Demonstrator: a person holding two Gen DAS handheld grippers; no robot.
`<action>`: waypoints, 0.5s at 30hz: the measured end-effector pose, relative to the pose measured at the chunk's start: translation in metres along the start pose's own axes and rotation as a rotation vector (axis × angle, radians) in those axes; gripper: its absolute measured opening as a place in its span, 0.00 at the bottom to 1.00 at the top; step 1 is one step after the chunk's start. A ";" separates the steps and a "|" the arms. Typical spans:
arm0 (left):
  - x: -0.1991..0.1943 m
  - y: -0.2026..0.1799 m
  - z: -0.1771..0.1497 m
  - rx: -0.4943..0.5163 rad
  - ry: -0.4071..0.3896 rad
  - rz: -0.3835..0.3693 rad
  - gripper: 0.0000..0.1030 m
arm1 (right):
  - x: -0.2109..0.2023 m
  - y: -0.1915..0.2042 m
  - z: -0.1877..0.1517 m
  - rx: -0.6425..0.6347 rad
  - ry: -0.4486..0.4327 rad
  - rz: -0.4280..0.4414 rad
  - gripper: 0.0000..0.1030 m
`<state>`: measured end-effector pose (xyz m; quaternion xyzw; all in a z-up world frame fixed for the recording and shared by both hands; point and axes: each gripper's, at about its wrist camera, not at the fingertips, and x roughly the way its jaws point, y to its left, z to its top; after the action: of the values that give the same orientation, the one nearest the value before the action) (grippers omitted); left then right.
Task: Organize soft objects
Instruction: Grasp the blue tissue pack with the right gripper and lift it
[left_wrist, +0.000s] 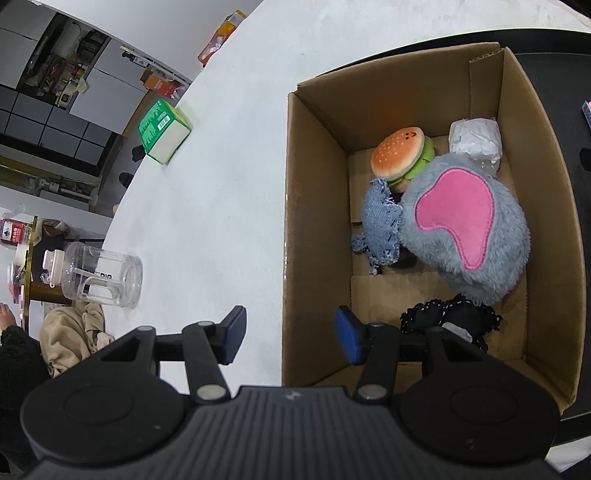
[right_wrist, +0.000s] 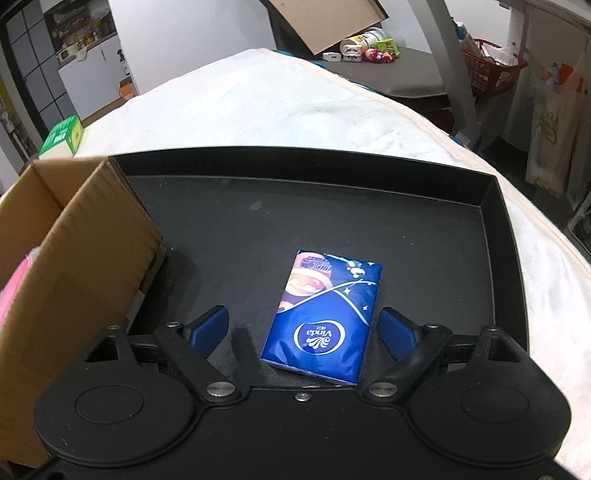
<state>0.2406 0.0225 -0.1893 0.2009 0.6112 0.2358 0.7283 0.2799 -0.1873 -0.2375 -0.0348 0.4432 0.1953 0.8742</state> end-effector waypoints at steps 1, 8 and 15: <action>0.000 0.000 0.000 0.002 0.000 0.001 0.50 | 0.000 0.002 -0.001 -0.012 -0.002 -0.008 0.85; -0.001 0.002 0.000 -0.008 -0.008 -0.013 0.50 | -0.011 0.010 -0.011 -0.088 -0.024 -0.054 0.56; -0.004 0.013 -0.007 -0.042 -0.037 -0.044 0.50 | -0.022 0.003 -0.010 -0.036 0.000 -0.055 0.54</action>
<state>0.2317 0.0309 -0.1801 0.1766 0.5967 0.2286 0.7486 0.2597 -0.1941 -0.2259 -0.0627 0.4383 0.1792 0.8785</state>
